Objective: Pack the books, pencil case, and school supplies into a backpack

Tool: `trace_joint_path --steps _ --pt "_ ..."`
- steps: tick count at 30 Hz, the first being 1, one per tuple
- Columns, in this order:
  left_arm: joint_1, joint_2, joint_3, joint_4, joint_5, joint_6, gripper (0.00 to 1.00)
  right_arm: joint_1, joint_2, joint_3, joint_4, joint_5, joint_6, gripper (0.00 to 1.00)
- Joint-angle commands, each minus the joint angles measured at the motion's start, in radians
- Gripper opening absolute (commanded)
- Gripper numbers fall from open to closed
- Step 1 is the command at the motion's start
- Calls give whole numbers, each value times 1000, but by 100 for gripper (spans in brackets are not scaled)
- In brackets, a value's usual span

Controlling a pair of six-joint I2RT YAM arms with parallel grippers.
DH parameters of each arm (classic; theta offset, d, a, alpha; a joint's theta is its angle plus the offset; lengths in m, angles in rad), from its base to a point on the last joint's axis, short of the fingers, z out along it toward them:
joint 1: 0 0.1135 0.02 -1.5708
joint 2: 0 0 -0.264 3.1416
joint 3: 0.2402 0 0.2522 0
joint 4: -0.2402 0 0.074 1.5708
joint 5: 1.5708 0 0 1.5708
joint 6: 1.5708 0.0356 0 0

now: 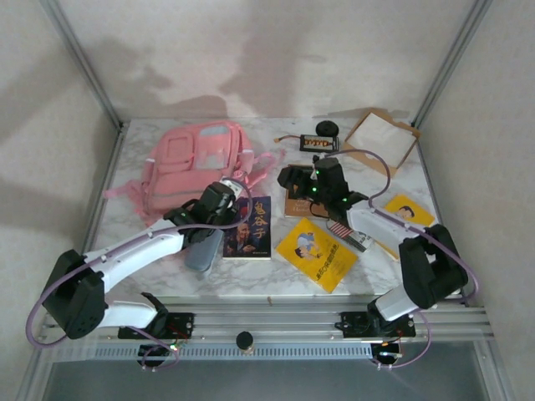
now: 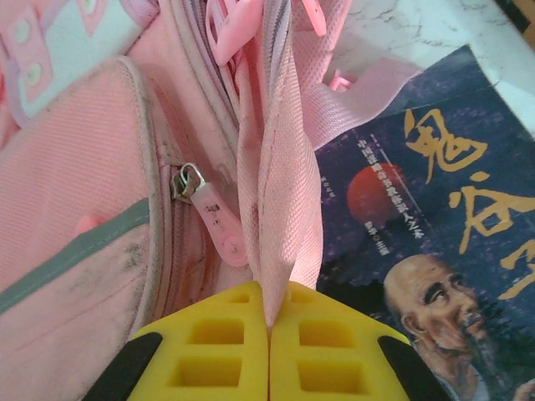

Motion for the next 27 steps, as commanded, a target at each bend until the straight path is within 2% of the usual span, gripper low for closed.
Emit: trace_joint_path --steps 1,4,6,7,9,10,13,16,19,22,24,27 --pt "4 -81 -56 119 65 -91 0 28 66 57 74 -54 81 95" --pt "4 -101 -80 106 95 -131 1 39 144 77 168 -122 163 90" --pt "2 -98 -65 68 82 -152 19 56 196 112 195 -142 196 89" --pt "2 -105 -60 58 83 -159 23 67 219 131 197 -140 200 88" --pt "2 -147 -67 68 111 -169 47 86 268 169 205 -138 215 85" --pt "4 -171 -74 80 127 -172 51 93 296 187 215 -148 223 84" --pt "16 -222 -74 121 145 -204 56 101 364 242 191 -141 219 81" --pt "33 -218 -39 145 89 -309 58 104 410 274 199 -117 197 74" --pt "49 -182 15 154 78 -397 58 118 433 338 110 -105 36 72" --pt "77 -123 75 177 128 -453 58 105 408 319 85 -134 -110 69" --pt "91 -57 135 169 134 -487 61 102 400 329 10 -148 -225 68" --pt "105 65 232 129 168 -543 62 102 361 275 -7 -168 -354 63"
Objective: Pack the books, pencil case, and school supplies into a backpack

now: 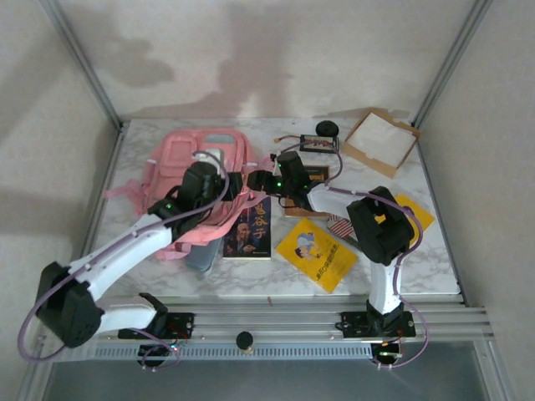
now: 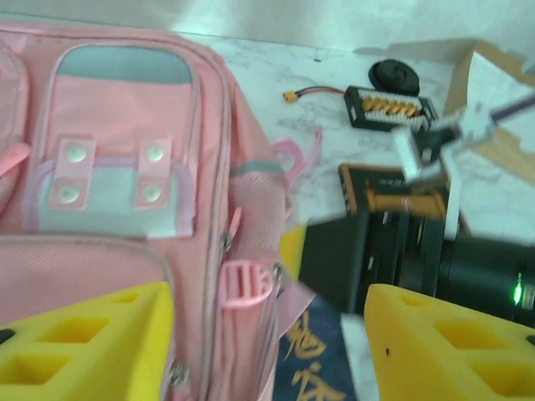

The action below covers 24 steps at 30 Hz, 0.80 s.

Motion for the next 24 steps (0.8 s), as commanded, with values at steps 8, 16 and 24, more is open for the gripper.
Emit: trace_joint_path --steps 8,16,24 --pt "13 367 318 -121 48 -134 67 -1 -47 -75 30 -139 -454 55" --pt "37 464 369 -124 24 -139 67 -4 0 -114 166 -168 -540 48" --pt "99 493 366 -120 31 -168 64 2 26 -180 315 -154 -574 41"
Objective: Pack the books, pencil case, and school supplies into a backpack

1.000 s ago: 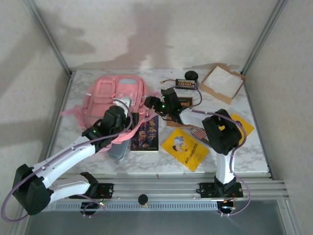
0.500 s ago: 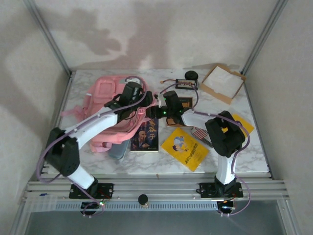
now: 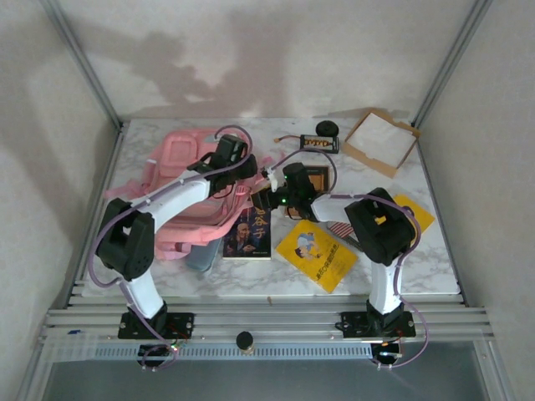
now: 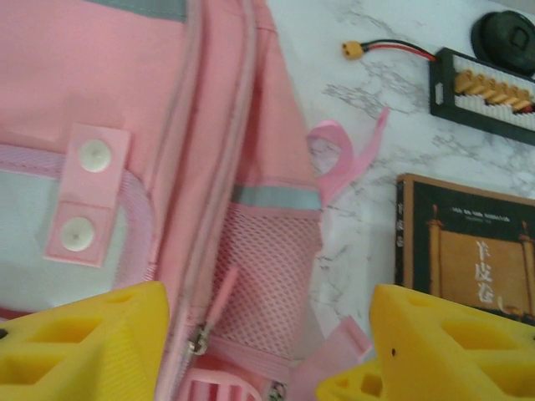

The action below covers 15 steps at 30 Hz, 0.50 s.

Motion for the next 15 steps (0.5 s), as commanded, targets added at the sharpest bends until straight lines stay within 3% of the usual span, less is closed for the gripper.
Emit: trace_joint_path --steps 1,15 --pt "24 9 9 6 -6 -25 64 9 29 -25 102 7 -42 39" --pt "44 176 140 -44 58 -22 62 18 125 24 145 -28 -107 33"
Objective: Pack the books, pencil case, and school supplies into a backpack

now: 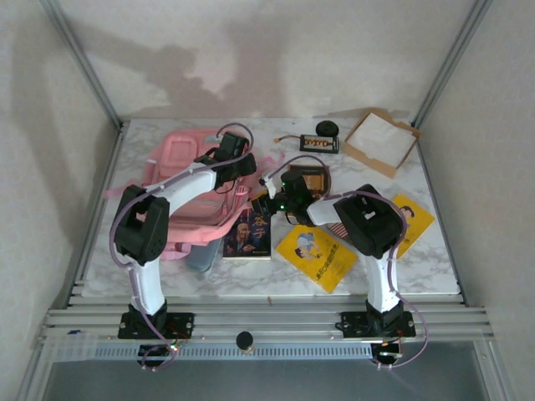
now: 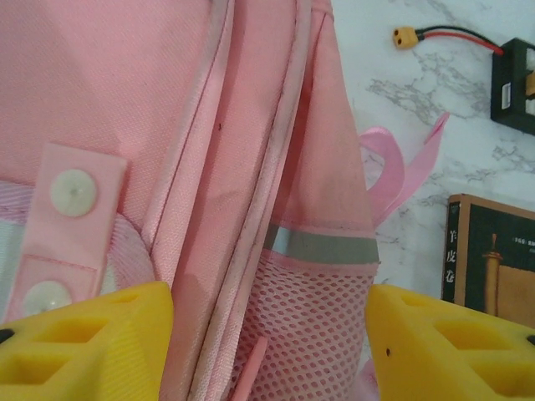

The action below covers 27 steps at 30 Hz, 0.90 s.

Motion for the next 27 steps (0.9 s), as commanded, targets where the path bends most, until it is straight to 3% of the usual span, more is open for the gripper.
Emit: trace_joint_path --steps 1,15,27 --pt "9 19 38 -34 26 -9 62 12 26 45 28 -25 -35 31" --pt "-12 110 164 -199 12 85 61 15 3 25 77 -12 -67 0" --pt "-56 282 358 -361 -57 140 55 16 -68 -29 111 25 -68 0"
